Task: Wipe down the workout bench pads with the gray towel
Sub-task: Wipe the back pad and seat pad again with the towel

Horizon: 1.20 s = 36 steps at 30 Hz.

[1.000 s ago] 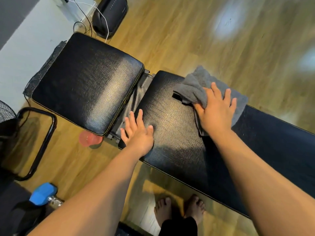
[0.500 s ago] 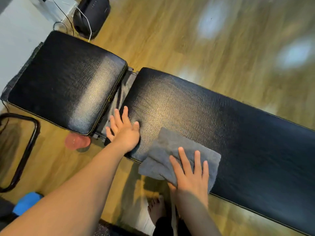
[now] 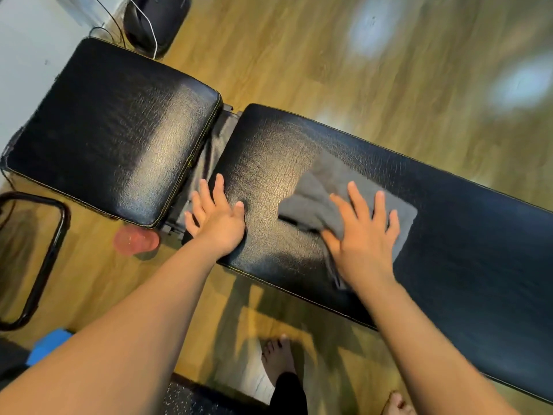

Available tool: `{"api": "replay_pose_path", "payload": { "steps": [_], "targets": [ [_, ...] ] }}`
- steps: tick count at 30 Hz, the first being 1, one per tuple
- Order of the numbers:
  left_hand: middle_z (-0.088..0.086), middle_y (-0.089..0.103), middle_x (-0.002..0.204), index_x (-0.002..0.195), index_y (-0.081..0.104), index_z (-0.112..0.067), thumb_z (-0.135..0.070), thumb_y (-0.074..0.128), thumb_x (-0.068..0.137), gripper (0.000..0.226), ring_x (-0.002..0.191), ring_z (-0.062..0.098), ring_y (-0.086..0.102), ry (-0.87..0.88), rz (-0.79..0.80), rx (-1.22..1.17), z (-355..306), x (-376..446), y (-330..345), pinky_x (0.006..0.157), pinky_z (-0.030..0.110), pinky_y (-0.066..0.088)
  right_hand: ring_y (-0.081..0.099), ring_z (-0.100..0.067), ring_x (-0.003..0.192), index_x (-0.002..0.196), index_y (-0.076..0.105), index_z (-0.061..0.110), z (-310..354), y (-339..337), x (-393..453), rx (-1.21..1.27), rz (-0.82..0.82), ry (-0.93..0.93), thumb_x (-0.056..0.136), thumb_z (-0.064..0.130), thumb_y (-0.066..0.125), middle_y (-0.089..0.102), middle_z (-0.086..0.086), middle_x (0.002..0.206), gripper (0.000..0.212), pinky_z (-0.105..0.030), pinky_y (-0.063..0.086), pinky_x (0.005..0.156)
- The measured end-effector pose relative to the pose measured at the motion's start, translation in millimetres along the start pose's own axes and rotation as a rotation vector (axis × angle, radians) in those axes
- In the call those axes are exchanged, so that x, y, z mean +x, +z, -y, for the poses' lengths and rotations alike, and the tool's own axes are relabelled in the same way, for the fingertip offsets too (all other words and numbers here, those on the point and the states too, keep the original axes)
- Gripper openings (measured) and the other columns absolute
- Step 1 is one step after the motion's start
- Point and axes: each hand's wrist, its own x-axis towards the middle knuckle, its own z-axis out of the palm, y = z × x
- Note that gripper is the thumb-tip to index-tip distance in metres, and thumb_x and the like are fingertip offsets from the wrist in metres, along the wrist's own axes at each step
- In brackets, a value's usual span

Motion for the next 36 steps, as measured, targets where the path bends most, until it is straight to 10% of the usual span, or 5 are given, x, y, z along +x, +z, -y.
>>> {"api": "replay_pose_path", "payload": {
  "steps": [11, 16, 20, 25, 36],
  "targets": [
    [0.002, -0.023, 0.166, 0.156, -0.013, -0.033, -0.06, 0.039, 0.098, 0.082, 0.152, 0.024, -0.02, 0.003, 0.158, 0.116, -5, -2, -15, 0.122, 0.052, -0.009, 0.002, -0.041, 0.152, 0.15, 0.033, 0.033, -24, -17, 54, 0.077, 0.01, 0.118, 0.095, 0.049, 0.056, 0.017, 0.004, 0.166, 0.062, -0.068, 0.002, 0.117],
    [0.007, -0.019, 0.166, 0.158, 0.004, -0.028, -0.036, 0.047, 0.099, 0.074, 0.152, 0.03, -0.02, 0.185, -0.111, 0.226, -32, -32, -2, 0.119, 0.062, -0.009, 0.014, -0.043, 0.15, 0.144, 0.043, 0.034, -24, -6, -36, 0.029, 0.043, 0.063, 0.09, 0.049, 0.063, 0.028, 0.004, 0.162, 0.06, -0.068, 0.011, 0.116],
    [0.003, -0.009, 0.168, 0.155, 0.024, -0.024, -0.021, 0.043, 0.102, 0.057, 0.153, 0.025, -0.019, 0.509, -0.022, -0.081, -78, -76, 35, 0.123, 0.054, -0.01, 0.024, -0.045, 0.147, 0.142, 0.048, 0.031, -27, 0, -106, -0.034, 0.06, 0.035, 0.08, 0.043, 0.075, 0.035, 0.001, 0.16, 0.068, -0.069, 0.019, 0.113],
    [-0.003, 0.014, 0.167, 0.151, 0.038, -0.024, -0.026, 0.031, 0.108, 0.044, 0.155, 0.015, -0.006, 0.463, 0.108, -0.466, -115, -105, 77, 0.124, 0.046, -0.012, 0.024, -0.046, 0.146, 0.144, 0.045, 0.031, -50, -3, -134, -0.102, 0.109, 0.036, 0.076, 0.042, 0.079, 0.032, -0.001, 0.161, 0.076, -0.068, 0.02, 0.114],
    [0.002, -0.031, 0.162, 0.158, -0.012, -0.029, -0.035, 0.019, 0.106, 0.06, 0.146, 0.021, -0.035, 0.565, 0.183, 0.253, -99, -94, 95, 0.12, 0.044, -0.021, -0.001, -0.041, 0.152, 0.152, 0.027, 0.035, -104, -25, -21, 0.026, 0.044, 0.229, 0.096, 0.047, 0.055, 0.009, 0.006, 0.167, 0.063, -0.068, 0.003, 0.117]
  ]
}}
